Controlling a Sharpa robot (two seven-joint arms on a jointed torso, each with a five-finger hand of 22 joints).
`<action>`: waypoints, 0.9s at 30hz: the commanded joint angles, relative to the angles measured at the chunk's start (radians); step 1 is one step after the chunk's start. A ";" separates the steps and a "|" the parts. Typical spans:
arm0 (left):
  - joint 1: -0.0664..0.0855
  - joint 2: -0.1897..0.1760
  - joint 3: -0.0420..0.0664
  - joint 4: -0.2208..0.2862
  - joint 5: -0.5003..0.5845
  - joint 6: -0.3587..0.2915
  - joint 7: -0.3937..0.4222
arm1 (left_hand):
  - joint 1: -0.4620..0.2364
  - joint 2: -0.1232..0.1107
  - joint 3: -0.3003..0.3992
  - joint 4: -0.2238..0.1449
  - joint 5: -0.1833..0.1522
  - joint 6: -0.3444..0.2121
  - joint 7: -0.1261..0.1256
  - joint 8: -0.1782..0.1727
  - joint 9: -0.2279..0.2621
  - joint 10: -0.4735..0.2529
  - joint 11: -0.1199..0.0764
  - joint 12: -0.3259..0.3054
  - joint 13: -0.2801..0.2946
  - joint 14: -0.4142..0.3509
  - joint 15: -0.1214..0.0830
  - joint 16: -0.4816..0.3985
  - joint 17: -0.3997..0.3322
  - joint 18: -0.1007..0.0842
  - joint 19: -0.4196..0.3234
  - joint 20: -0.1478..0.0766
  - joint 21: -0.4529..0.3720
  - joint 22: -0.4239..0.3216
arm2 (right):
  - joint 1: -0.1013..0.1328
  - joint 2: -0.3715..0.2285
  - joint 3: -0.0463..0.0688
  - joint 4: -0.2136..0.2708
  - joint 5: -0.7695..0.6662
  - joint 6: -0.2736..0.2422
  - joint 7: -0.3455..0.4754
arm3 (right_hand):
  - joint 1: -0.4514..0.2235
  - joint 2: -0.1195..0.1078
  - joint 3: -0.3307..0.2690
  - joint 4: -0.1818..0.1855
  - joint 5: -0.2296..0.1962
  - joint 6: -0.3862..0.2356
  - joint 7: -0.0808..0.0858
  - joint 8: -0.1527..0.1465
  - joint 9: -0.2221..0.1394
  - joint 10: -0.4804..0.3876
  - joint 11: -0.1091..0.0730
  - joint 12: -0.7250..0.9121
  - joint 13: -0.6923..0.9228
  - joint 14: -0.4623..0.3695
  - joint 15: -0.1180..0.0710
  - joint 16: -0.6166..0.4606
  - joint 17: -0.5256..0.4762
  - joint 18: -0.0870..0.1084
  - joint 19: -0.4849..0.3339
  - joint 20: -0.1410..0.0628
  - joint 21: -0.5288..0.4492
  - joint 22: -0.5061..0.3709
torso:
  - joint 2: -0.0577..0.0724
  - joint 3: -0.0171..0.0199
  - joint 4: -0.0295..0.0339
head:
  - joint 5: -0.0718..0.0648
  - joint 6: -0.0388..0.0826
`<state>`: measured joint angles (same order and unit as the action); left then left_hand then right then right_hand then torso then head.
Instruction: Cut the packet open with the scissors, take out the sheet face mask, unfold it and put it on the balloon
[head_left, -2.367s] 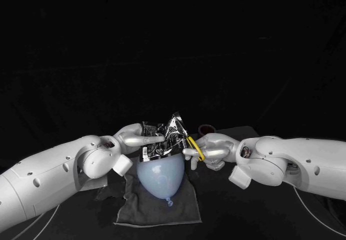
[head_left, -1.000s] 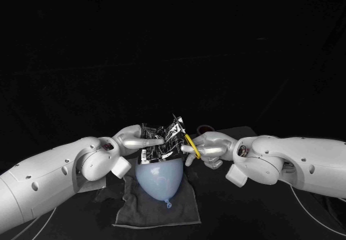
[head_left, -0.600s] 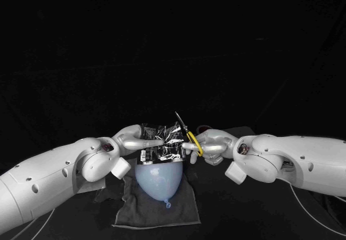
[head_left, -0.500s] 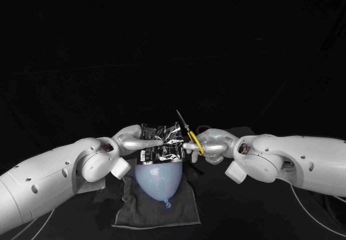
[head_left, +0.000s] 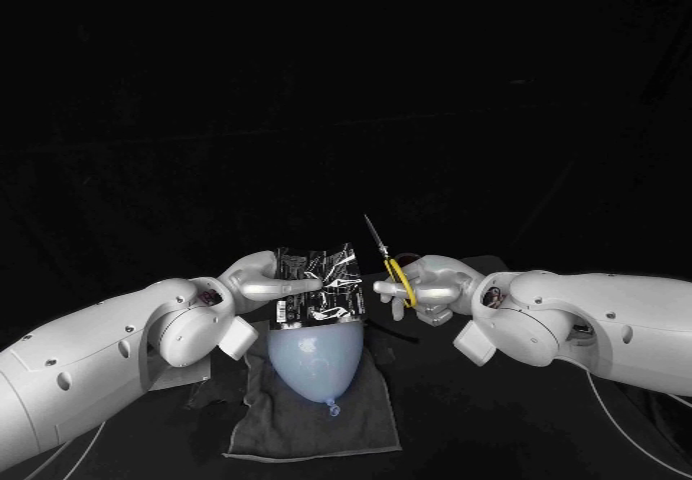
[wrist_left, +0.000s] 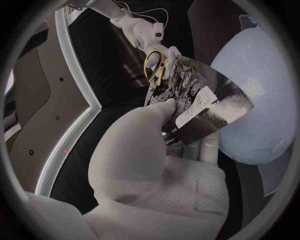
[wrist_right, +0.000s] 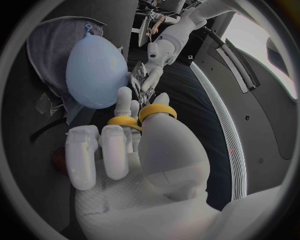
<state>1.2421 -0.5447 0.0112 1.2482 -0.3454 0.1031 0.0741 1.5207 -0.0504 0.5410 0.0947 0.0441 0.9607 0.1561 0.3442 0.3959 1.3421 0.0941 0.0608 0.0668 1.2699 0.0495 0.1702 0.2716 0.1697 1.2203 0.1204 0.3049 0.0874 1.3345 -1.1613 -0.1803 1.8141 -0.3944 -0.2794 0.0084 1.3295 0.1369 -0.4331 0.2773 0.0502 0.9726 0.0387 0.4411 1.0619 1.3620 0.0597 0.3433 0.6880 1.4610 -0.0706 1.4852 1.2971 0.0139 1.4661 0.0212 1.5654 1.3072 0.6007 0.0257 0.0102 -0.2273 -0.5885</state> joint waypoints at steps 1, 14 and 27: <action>0.000 -0.003 0.000 0.004 0.058 -0.013 0.013 | 0.000 0.008 0.006 -0.002 0.004 0.000 0.004 0.003 0.105 0.002 -0.005 0.003 0.001 0.000 -0.009 -0.004 0.001 0.010 -0.001 0.002 -0.001 -0.002 | 0.001 -0.005 0.001 -0.004 0.008 -0.019 0.025 | 0.068 0.067 -0.023 0.001 -0.001 -0.007 0.006 -0.010 0.003 0.095 -0.088 -0.005 0.007 0.063 -0.021 -0.007 -0.003 -0.013 0.103 -0.004 0.001 0.262 | 0.000 0.0001 -0.0003 | 0.002 0.001; -0.011 -0.074 -0.002 0.070 0.278 0.006 0.070 | -0.004 0.008 0.007 0.000 0.004 -0.002 0.005 0.001 0.106 -0.001 -0.003 0.002 0.001 -0.003 -0.007 -0.007 0.002 0.009 -0.004 0.003 -0.002 -0.002 | 0.001 -0.025 0.000 -0.025 0.050 -0.046 0.060 | 0.065 0.062 -0.030 0.001 -0.001 -0.021 0.014 -0.022 0.008 0.071 -0.081 -0.014 0.012 0.059 -0.015 -0.013 -0.018 -0.010 0.097 0.001 -0.011 0.258 | -0.002 -0.0015 0.0021 | 0.018 -0.003; -0.059 -0.200 -0.004 0.163 0.316 0.083 0.109 | -0.005 0.008 0.006 0.001 0.004 -0.002 0.005 0.001 0.107 -0.001 -0.003 0.002 0.001 -0.003 -0.007 -0.007 0.002 0.009 -0.004 0.003 -0.002 -0.003 | -0.002 -0.033 -0.002 -0.070 0.067 -0.048 0.067 | 0.065 0.062 -0.030 0.001 -0.001 -0.021 0.014 -0.022 0.008 0.071 -0.081 -0.014 0.012 0.059 -0.015 -0.013 -0.018 -0.010 0.097 0.001 -0.011 0.258 | -0.002 -0.0101 0.0074 | 0.067 -0.033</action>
<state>1.1839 -0.7401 0.0058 1.4025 -0.0628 0.1311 0.1483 1.5156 -0.0556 0.5425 0.0932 0.0447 0.9603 0.1556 0.3387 0.3959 1.3419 0.0944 0.0607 0.0666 1.2671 0.0467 0.1702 0.2726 0.1621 1.2203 0.1204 0.3048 0.0861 1.3330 -1.1946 -0.1826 1.7477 -0.3385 -0.3277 0.0533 1.3362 0.1437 -0.4331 0.2773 0.0502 0.9574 0.0541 0.4252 1.0689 1.3595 0.0571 0.3260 0.6992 1.4597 -0.0721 1.4736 1.2784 0.0140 1.4654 0.0216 1.5575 1.3080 0.5991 0.0193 0.0151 -0.1709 -0.6130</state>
